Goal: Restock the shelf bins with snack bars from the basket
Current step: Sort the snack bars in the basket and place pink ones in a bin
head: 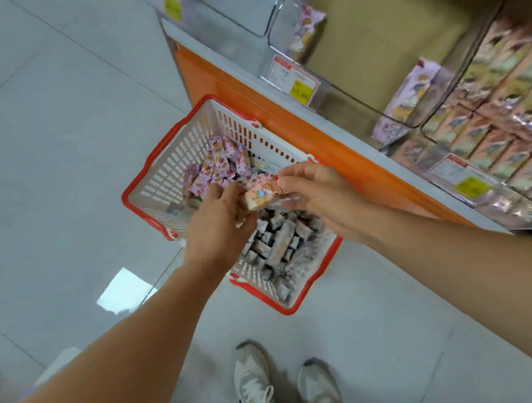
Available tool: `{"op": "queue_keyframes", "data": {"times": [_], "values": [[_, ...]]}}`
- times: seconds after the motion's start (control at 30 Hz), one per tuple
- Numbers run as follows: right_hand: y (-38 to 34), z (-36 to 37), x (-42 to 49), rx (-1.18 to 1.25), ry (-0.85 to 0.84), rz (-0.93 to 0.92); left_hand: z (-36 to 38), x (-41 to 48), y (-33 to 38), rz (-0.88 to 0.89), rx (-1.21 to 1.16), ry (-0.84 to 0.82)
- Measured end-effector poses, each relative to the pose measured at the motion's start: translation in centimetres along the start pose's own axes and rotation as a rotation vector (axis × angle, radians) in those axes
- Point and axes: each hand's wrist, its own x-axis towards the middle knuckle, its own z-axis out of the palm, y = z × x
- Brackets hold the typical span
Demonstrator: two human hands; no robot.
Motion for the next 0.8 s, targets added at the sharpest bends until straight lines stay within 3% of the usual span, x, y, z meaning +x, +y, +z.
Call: {"op": "queue_keyframes", "data": {"times": [0.2, 0.33, 0.5, 0.57, 0.63, 0.8], "values": [[-1.4, -4.8, -5.8, 0.104, 0.011, 0.038, 0.4, -2.0, 8.9, 0.072, -0.182, -0.041], [-3.5, -9.5, -9.0, 0.080, 0.229, -0.138, 0.0, -2.3, 13.1, 0.152, -0.074, -0.147], [-6.9, -16.4, -12.5, 0.018, 0.658, -0.370, -0.6, -1.5, 18.7, 0.325, 0.187, -0.137], [-6.7, -19.4, -12.4, -0.071, 0.797, -0.327, -0.2, -0.8, 20.7, 0.389, 0.268, -0.179], [-6.1, -21.5, -11.9, -0.158, 0.850, -0.171, 0.5, -0.1, 22.1, 0.410, 0.338, -0.217], [-4.8, -22.4, -8.9, -0.215, 0.729, -0.087, 2.0, 1.4, 22.8, 0.396, 0.500, -0.285]]}}
